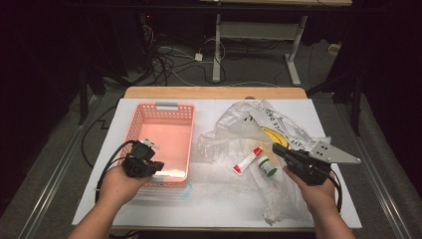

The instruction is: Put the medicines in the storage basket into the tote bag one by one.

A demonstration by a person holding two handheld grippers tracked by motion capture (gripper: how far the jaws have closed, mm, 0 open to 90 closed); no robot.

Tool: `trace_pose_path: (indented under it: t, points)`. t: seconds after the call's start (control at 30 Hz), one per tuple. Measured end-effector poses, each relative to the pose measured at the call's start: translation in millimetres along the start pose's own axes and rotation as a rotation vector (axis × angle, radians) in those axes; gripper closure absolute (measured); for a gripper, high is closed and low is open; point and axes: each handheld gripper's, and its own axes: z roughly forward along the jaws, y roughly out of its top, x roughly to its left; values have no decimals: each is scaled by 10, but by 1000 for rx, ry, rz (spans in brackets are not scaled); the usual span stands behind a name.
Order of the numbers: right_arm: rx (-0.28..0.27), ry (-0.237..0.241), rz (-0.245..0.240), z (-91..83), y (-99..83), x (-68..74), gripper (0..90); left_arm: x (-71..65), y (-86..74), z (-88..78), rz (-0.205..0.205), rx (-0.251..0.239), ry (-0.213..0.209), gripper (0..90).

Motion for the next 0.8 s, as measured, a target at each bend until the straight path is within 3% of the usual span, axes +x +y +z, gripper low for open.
trace_pose_path:
  t: [0.1,0.23,0.37,0.5,0.7,0.8]
  points:
    - [1,1,1,-2,3,7,900,10,19,4,-45,24,-25,880]
    - [2,3,0,3,-1,7,900,-22,39,62,-54,97,-18,882]
    - [7,6,-3,15,-4,23,900,-5,80,115,-71,180,-39,882]
    - [5,7,-1,11,-1,25,900,2,132,130,-62,249,-56,882]
    - [6,6,-2,15,-3,23,900,16,168,189,-51,306,-73,882]
    - [7,10,-6,22,-3,34,900,57,201,195,-65,292,-80,882]
